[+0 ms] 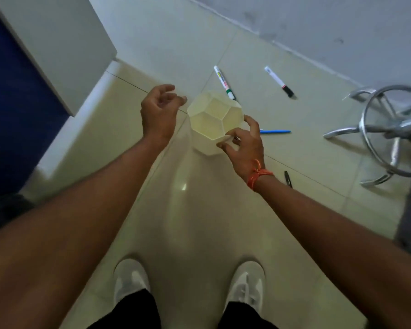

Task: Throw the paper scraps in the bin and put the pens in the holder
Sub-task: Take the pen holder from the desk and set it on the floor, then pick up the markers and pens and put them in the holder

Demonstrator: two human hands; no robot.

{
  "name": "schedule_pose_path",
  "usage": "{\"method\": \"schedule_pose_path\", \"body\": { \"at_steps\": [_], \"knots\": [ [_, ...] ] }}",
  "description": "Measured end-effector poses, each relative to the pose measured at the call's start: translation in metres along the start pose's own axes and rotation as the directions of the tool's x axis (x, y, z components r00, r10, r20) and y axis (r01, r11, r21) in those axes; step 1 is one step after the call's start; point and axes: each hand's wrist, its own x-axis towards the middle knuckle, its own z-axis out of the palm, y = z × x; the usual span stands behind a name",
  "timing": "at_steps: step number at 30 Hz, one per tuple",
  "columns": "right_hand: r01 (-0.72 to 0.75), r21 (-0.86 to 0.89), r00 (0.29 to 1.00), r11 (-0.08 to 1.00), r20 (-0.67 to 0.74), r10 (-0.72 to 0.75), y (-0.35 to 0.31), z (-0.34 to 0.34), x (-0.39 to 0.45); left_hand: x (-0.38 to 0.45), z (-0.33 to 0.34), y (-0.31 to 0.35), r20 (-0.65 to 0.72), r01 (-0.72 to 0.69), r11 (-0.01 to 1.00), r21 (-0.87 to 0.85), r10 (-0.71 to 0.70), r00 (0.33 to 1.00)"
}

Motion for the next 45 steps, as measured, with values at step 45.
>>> {"method": "schedule_pose_path", "body": {
  "at_steps": [45],
  "knots": [
    [0.022, 0.067, 0.989, 0.998, -0.147, -0.012, 0.027, -0.047, 0.034, 0.084, 0.016, -0.014, 0.16, -0.115, 0.993, 0.006, 0.113, 0.981]
  ]
}}
